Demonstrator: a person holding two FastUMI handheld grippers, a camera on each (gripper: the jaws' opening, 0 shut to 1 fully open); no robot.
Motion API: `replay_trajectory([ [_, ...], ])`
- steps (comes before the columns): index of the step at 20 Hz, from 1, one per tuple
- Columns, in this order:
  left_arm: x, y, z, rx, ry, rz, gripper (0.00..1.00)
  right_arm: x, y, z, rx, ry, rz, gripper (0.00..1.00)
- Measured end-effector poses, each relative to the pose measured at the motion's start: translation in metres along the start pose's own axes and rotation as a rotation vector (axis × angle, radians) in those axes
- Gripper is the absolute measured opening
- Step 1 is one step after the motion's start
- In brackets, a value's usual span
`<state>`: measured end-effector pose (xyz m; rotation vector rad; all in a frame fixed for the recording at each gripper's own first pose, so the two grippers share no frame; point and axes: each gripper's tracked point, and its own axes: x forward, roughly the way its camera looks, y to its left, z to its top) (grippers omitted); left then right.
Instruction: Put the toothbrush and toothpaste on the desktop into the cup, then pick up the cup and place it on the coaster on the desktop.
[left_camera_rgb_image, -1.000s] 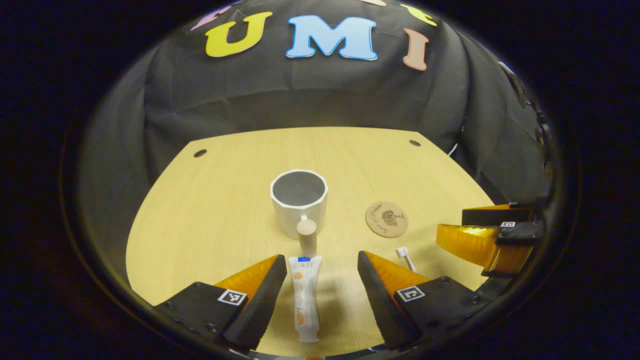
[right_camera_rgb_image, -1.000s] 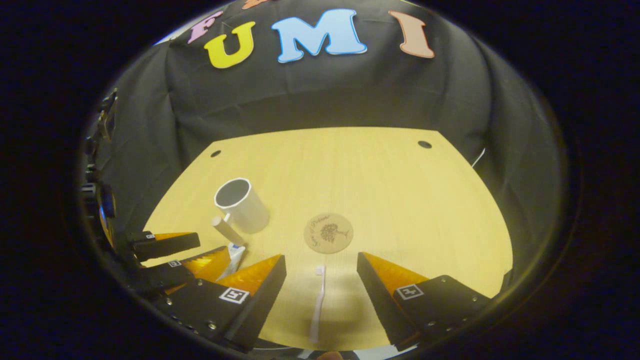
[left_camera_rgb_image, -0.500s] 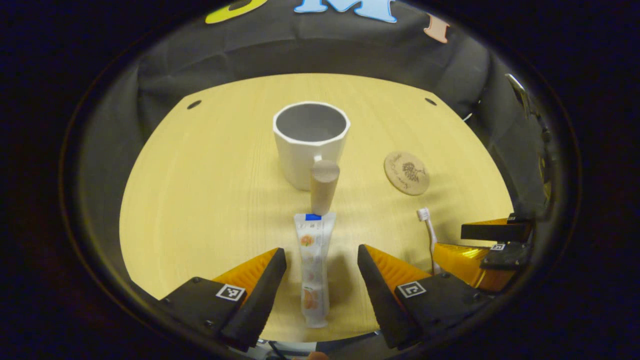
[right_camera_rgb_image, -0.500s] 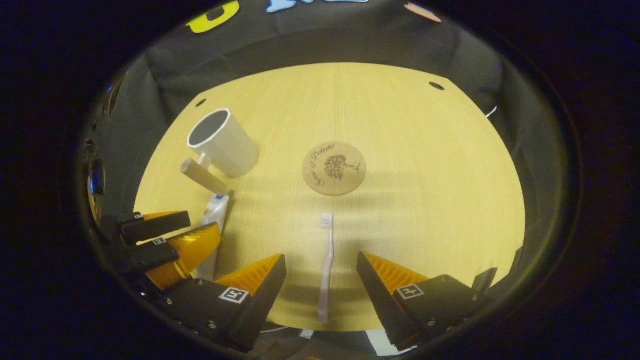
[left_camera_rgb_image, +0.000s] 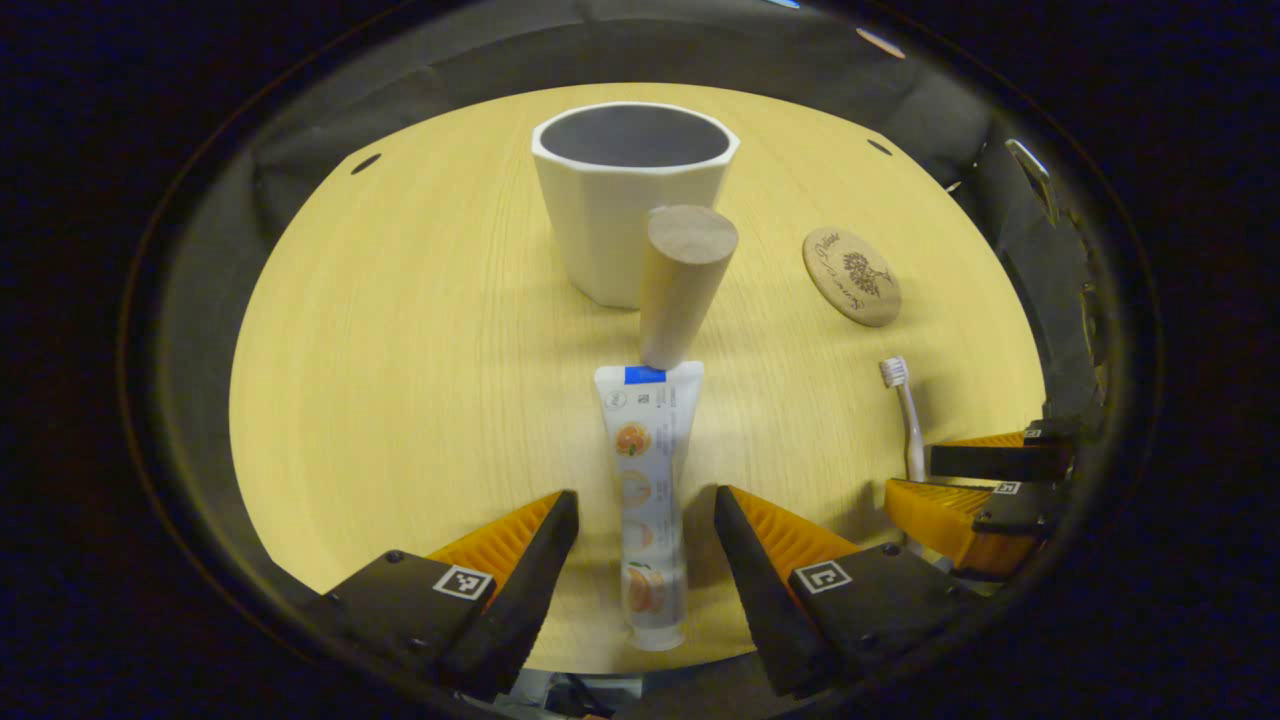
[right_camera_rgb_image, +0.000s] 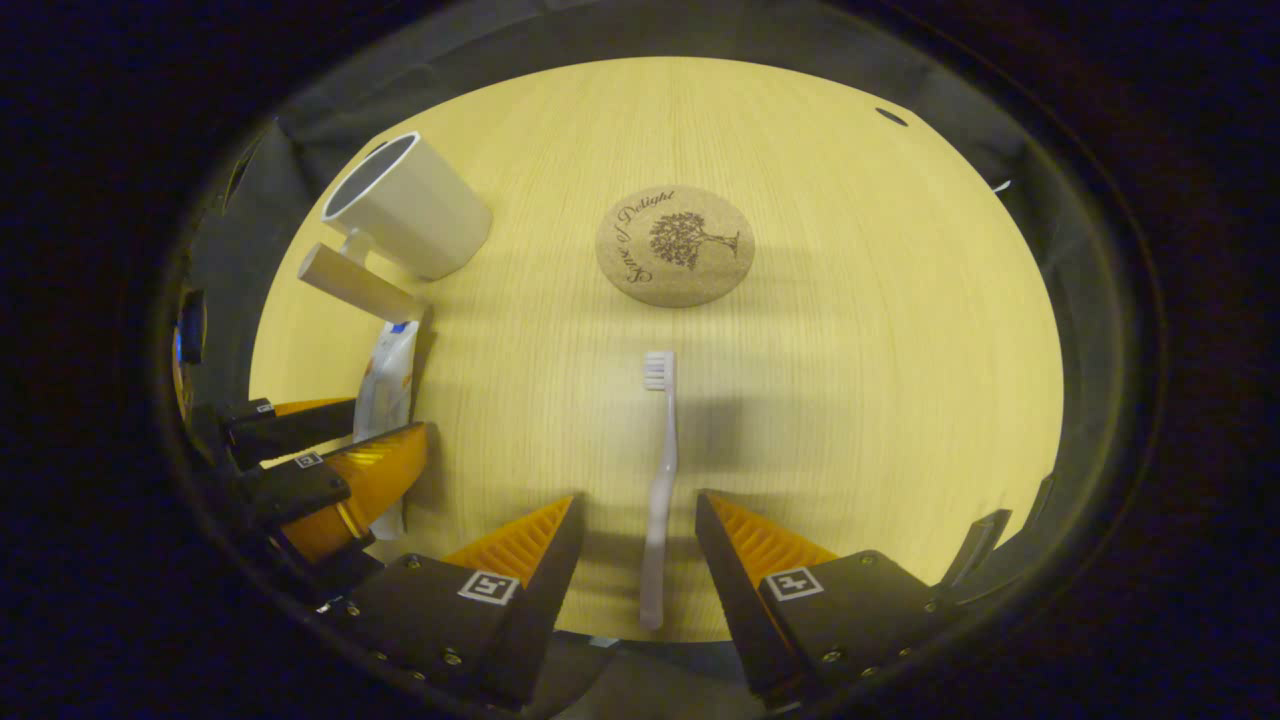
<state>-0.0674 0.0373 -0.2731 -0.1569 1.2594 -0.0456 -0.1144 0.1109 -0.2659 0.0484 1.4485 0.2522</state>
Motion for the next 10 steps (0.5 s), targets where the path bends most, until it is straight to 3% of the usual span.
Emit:
replay_trajectory([
  [1,0.001,0.0,0.0,0.004,0.005,0.002,0.92,0.001,-0.002,-0.001,0.001,0.009,-0.014,0.73],
  [3,0.0,0.0,0.002,0.009,0.003,0.006,0.81,0.001,-0.002,-0.004,-0.007,0.027,-0.016,0.57],
  [4,0.001,0.001,0.002,0.012,0.001,0.013,0.77,0.004,-0.003,-0.003,-0.013,0.022,-0.018,0.58],
  [5,0.0,0.002,0.002,0.011,-0.001,0.019,0.67,0.003,-0.005,-0.002,-0.017,0.021,-0.032,0.56],
  [6,0.002,0.002,0.003,0.006,-0.004,0.02,0.66,0.003,-0.011,0.0,0.0,0.009,-0.051,0.56],
  [7,0.001,0.004,0.004,0.0,-0.006,0.026,0.56,0.002,-0.013,-0.001,0.0,0.022,-0.048,0.23],
  [9,0.001,0.004,0.004,-0.002,-0.008,0.028,0.43,-0.002,-0.016,-0.001,0.026,0.002,-0.044,0.21],
  [10,0.001,0.003,0.003,0.008,-0.008,0.026,0.43,0.003,-0.017,-0.001,0.027,0.01,-0.038,0.16],
])
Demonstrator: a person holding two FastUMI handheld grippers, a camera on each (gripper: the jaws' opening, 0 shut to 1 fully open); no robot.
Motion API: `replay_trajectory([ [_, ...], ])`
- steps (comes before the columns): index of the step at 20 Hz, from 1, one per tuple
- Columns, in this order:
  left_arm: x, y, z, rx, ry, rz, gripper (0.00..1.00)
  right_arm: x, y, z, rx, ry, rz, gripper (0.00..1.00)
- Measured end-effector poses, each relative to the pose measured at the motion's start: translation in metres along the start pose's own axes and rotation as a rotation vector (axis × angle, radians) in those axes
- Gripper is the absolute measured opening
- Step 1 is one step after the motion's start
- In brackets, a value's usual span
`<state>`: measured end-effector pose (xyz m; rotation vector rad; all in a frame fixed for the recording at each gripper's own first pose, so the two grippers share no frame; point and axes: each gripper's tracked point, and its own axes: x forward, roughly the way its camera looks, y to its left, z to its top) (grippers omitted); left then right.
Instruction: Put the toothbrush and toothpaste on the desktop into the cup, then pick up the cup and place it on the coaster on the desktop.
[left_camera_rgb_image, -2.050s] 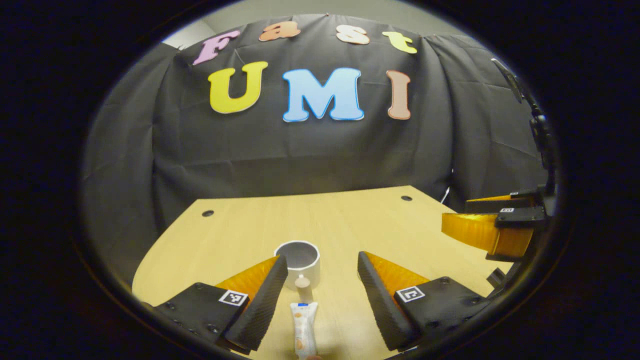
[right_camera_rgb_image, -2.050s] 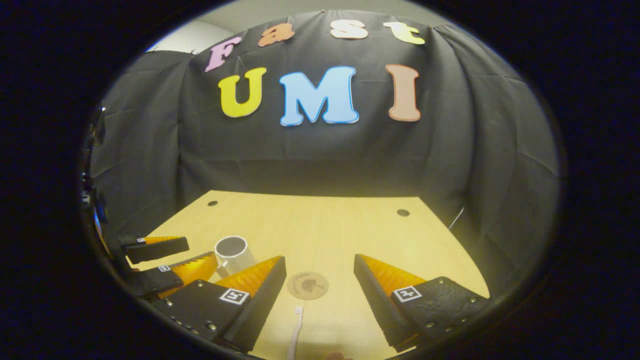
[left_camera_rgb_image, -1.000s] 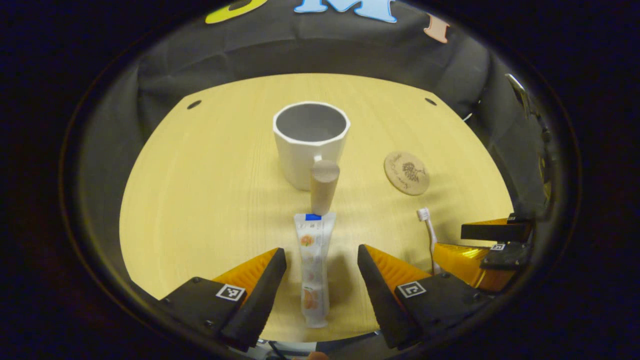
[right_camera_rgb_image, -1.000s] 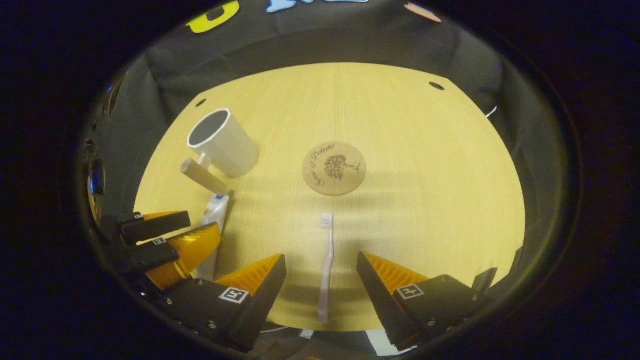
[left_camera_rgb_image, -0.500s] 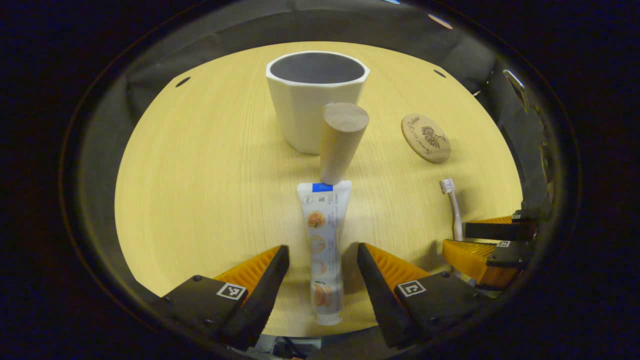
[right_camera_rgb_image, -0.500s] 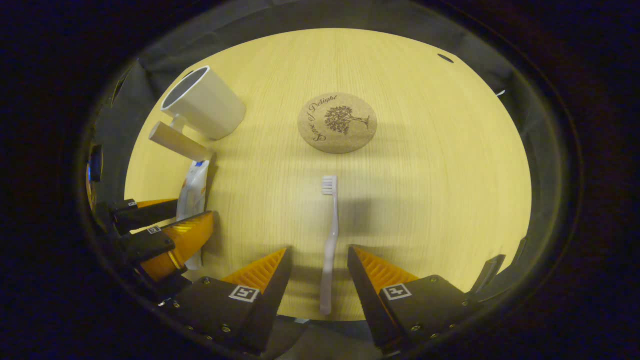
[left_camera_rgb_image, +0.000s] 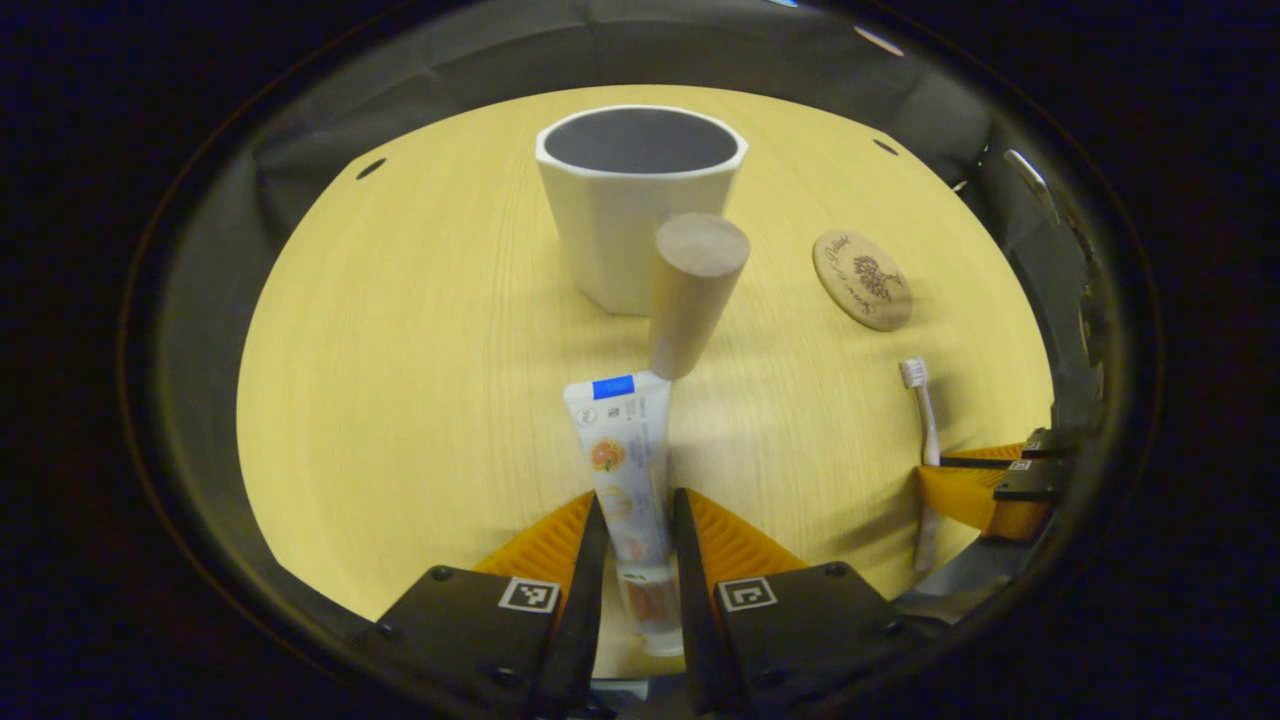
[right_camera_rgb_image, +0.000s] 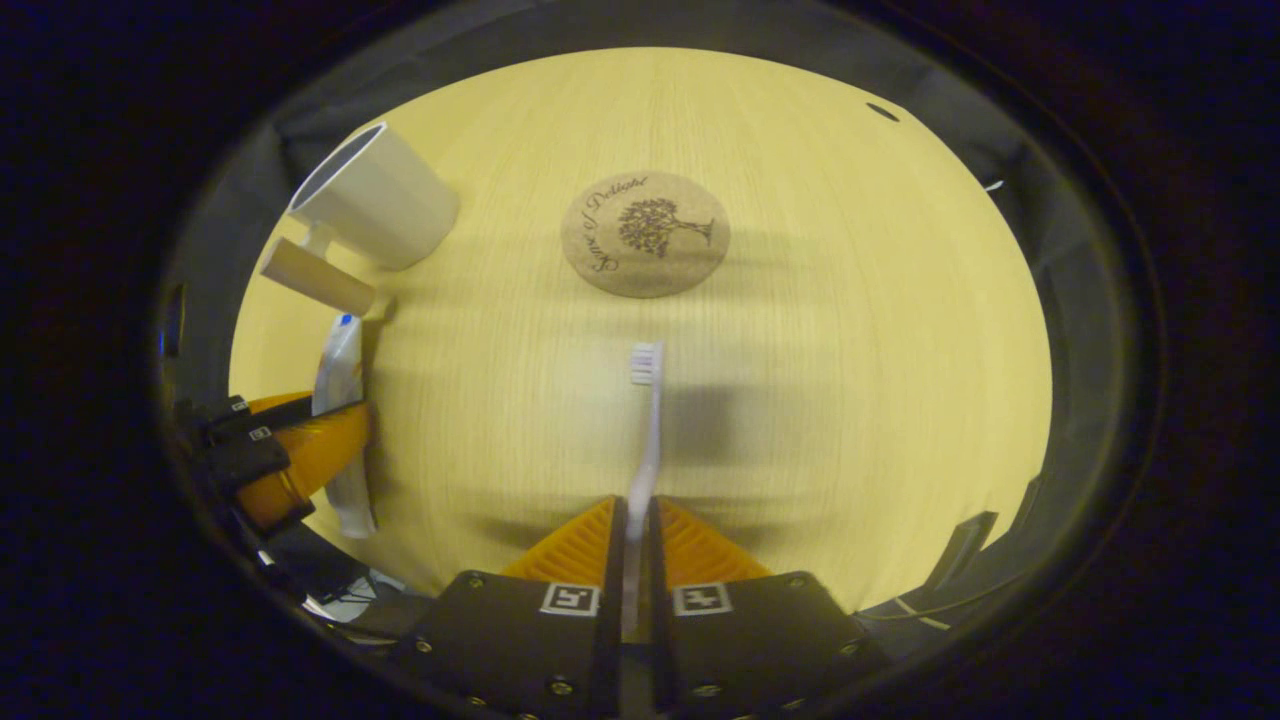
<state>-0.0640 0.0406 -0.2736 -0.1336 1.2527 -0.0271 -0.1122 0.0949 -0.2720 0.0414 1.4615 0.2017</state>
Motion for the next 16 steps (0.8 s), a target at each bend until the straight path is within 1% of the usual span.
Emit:
replay_trajectory([
  [1,0.0,-0.001,0.001,-0.013,-0.006,0.001,0.43,-0.001,-0.001,0.001,-0.001,-0.005,0.011,0.11],
  [2,0.0,0.0,0.0,-0.001,-0.008,0.003,0.33,-0.004,0.001,0.002,0.011,-0.021,0.033,0.12],
  [3,0.0,-0.001,0.0,0.006,-0.012,0.004,0.33,0.004,0.003,0.003,0.013,-0.017,0.04,0.08],
  [4,0.0,-0.001,0.003,-0.003,-0.026,0.01,0.33,0.0,0.002,0.002,0.01,-0.029,0.049,0.08],
  [5,0.001,-0.003,0.002,-0.008,-0.027,0.005,0.24,0.0,0.002,0.003,0.007,-0.036,0.055,0.08],
  [6,0.0,-0.002,0.002,-0.013,-0.038,0.002,0.25,0.002,0.002,0.005,0.015,-0.059,0.067,0.08],
  [7,-0.002,-0.003,0.001,-0.018,-0.043,-0.005,0.24,-0.003,0.003,0.003,0.006,-0.061,0.072,0.04],
  [12,-0.008,0.003,-0.001,-0.092,-0.097,-0.023,0.24,-0.005,0.004,0.002,0.005,-0.1,0.108,0.04],
  [14,-0.016,0.006,-0.001,-0.114,-0.134,-0.013,0.24,-0.012,0.007,0.006,0.003,-0.137,0.139,0.04],
  [16,-0.029,0.012,0.006,-0.113,-0.192,0.01,0.25,-0.02,0.01,0.012,-0.002,-0.177,0.165,0.04],
])
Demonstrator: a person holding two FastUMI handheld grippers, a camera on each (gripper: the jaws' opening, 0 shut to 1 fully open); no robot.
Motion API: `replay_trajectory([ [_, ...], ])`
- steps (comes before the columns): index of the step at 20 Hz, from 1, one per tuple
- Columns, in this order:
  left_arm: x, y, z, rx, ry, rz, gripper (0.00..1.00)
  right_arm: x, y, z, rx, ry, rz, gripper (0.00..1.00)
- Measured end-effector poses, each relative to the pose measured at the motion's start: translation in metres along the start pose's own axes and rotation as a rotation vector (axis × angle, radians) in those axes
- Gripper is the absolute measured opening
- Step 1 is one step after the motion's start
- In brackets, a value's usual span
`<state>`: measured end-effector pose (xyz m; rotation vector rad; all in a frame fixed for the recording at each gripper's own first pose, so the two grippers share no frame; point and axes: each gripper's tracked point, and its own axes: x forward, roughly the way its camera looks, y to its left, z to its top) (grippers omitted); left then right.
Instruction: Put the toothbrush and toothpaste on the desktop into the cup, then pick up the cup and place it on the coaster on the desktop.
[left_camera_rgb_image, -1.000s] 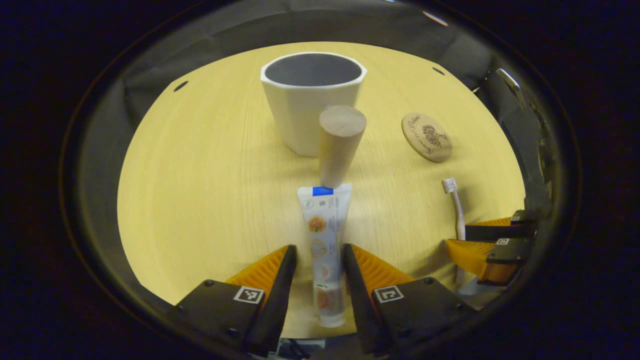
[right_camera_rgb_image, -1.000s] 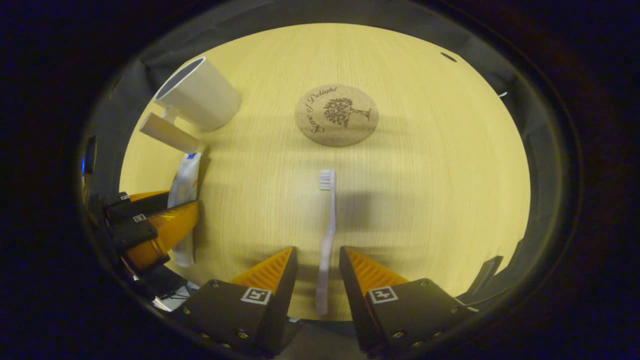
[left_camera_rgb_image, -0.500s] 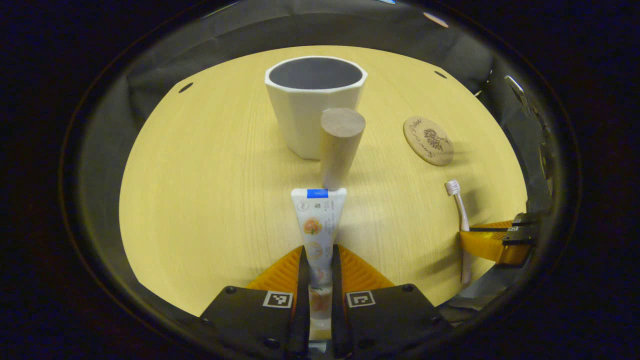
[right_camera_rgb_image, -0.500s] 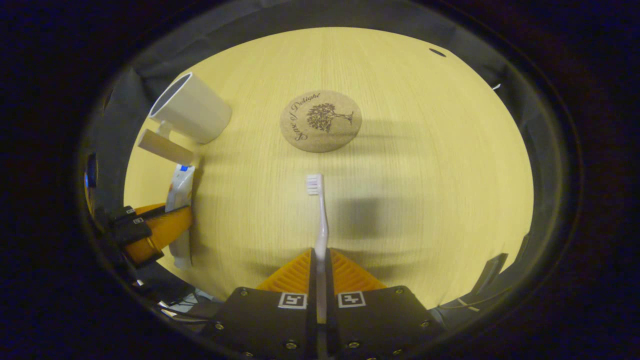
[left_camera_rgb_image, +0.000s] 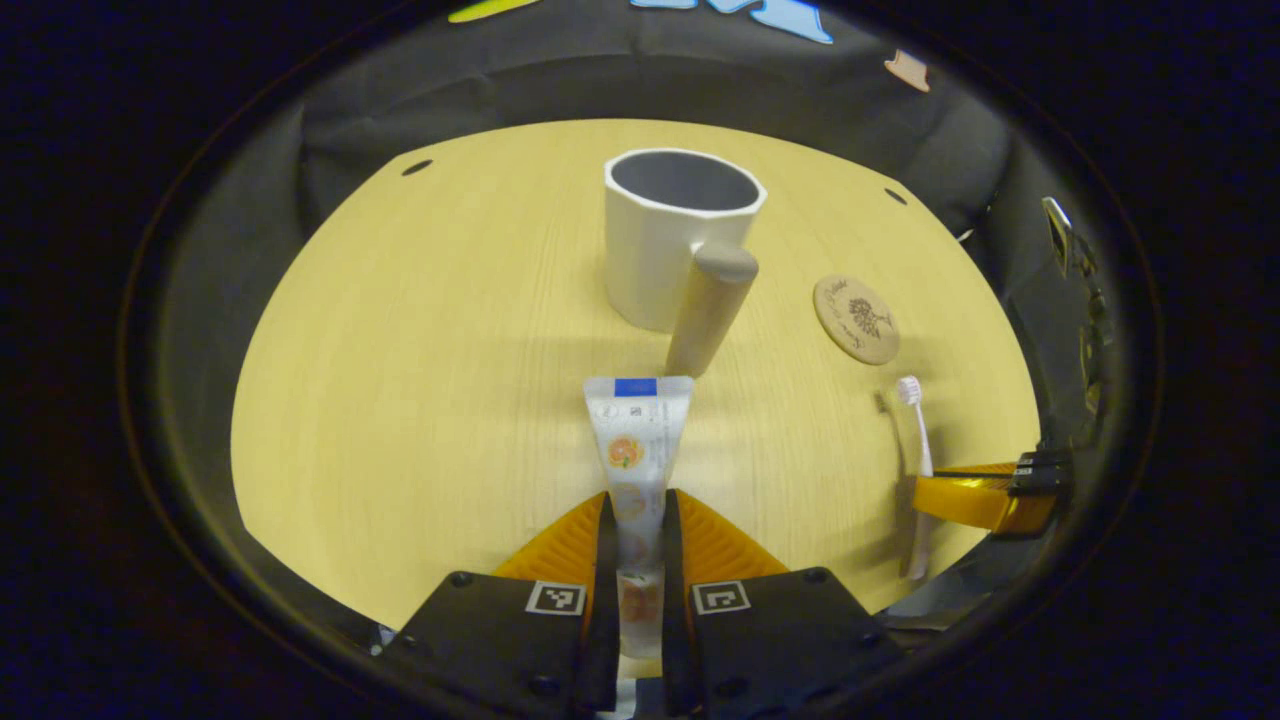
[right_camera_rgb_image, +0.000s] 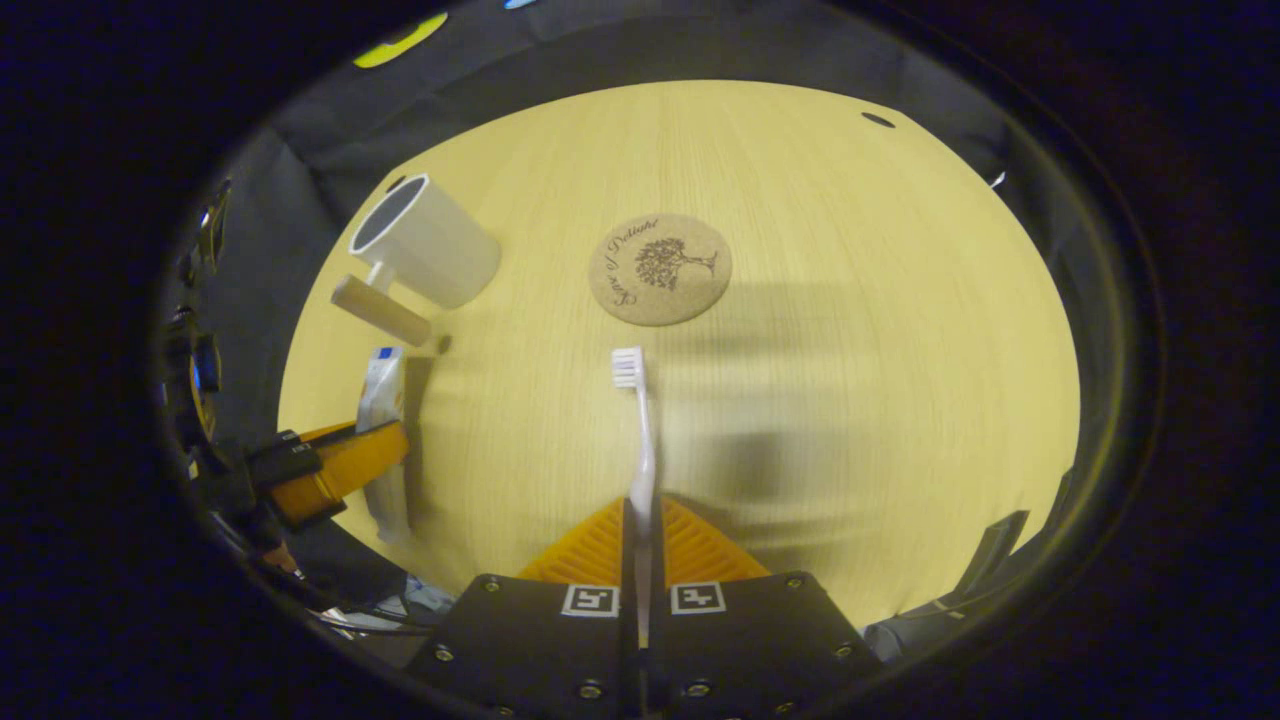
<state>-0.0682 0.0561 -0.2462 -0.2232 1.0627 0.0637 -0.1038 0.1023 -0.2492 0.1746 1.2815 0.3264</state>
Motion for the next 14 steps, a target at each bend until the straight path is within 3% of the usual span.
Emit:
replay_trajectory([
  [12,-0.055,0.031,0.068,-0.064,-0.307,0.067,0.24,-0.052,0.031,0.06,-0.043,-0.278,0.148,0.01],
  [14,-0.064,0.036,0.087,-0.078,-0.369,0.064,0.24,-0.063,0.033,0.073,-0.057,-0.344,0.153,0.04],
])
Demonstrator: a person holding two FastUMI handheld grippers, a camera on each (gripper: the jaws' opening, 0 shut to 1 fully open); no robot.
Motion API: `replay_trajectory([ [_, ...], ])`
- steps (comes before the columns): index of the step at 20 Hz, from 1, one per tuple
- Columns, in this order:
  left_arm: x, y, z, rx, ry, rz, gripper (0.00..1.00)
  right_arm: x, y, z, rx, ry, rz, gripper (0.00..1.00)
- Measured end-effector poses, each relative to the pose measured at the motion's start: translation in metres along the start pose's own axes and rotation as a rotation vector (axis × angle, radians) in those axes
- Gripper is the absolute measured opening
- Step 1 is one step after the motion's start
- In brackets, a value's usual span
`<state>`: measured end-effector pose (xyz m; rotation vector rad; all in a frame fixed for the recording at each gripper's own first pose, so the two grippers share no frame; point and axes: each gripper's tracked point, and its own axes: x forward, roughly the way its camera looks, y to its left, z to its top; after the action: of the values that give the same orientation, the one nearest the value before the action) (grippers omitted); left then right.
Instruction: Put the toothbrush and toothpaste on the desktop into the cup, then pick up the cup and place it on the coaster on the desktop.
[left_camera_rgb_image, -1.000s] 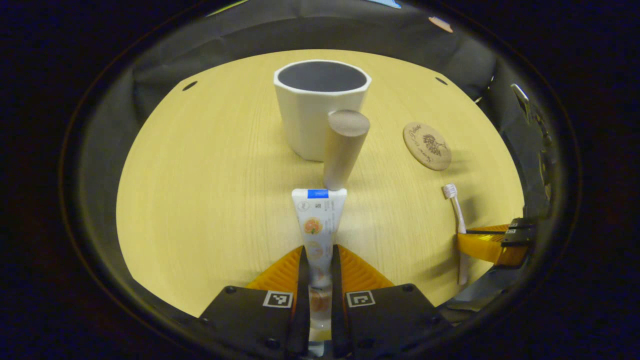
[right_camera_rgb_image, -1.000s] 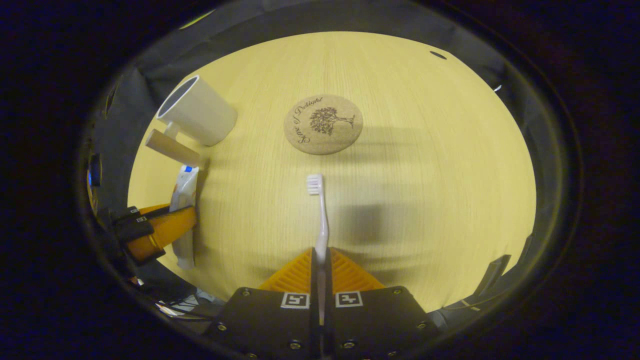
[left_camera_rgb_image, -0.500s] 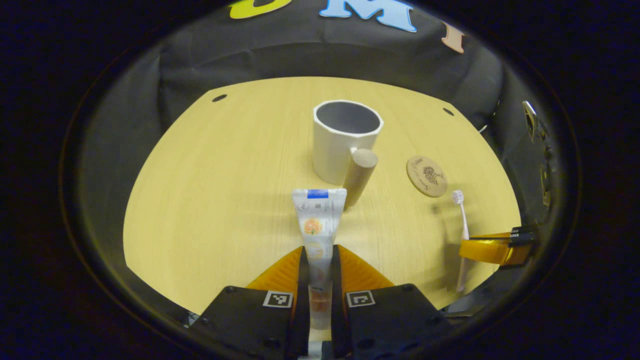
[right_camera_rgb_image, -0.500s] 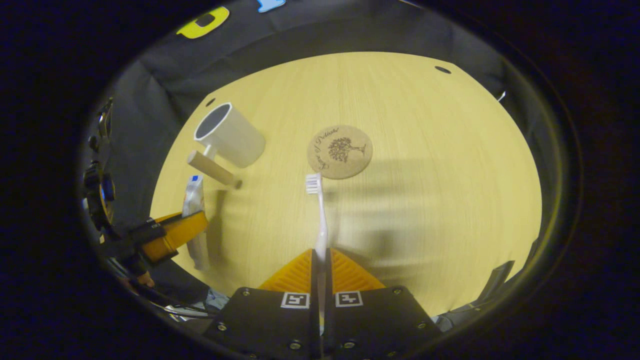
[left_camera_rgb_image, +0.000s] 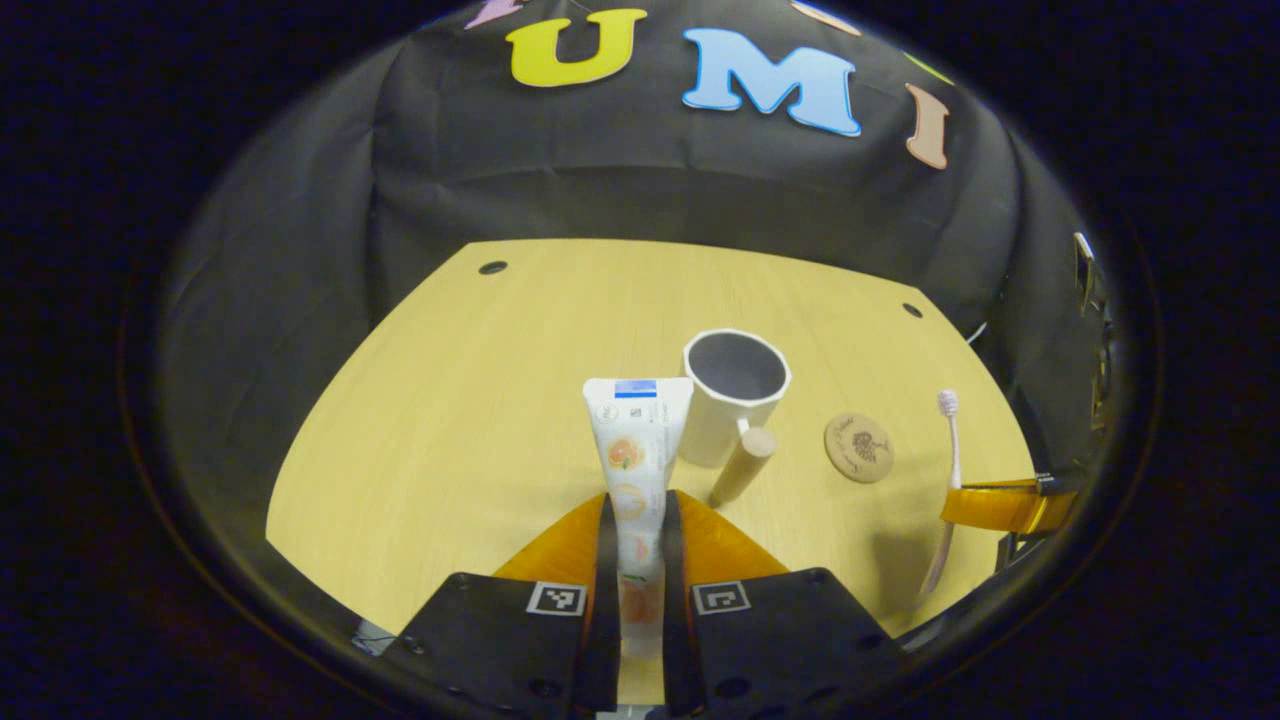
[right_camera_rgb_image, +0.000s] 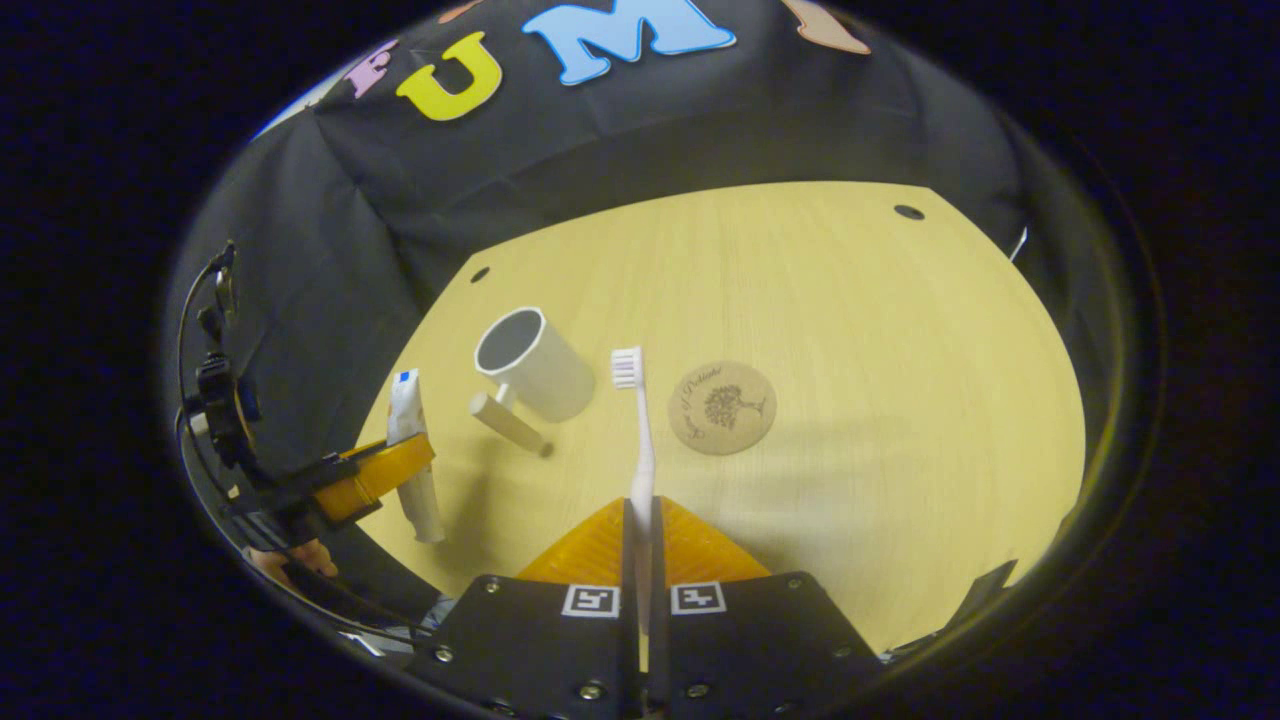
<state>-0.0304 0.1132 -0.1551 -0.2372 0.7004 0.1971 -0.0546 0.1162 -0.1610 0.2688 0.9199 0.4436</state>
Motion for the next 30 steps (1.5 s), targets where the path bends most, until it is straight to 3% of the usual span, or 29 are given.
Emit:
replay_trajectory([
  [9,-0.004,0.001,0.104,0.0,-0.304,-0.031,0.24,-0.025,0.009,0.052,-0.089,-0.233,-0.007,0.04],
  [19,-0.007,-0.044,0.185,-0.04,-0.554,-0.16,0.24,-0.037,0.013,0.073,-0.123,-0.313,-0.023,0.04],
  [23,0.013,-0.061,0.196,-0.058,-0.581,-0.209,0.24,-0.039,0.009,0.079,-0.142,-0.334,-0.039,0.04],
  [30,0.062,-0.084,0.166,0.001,-0.506,-0.234,0.24,-0.039,0.013,0.081,-0.148,-0.349,-0.02,0.04],
])
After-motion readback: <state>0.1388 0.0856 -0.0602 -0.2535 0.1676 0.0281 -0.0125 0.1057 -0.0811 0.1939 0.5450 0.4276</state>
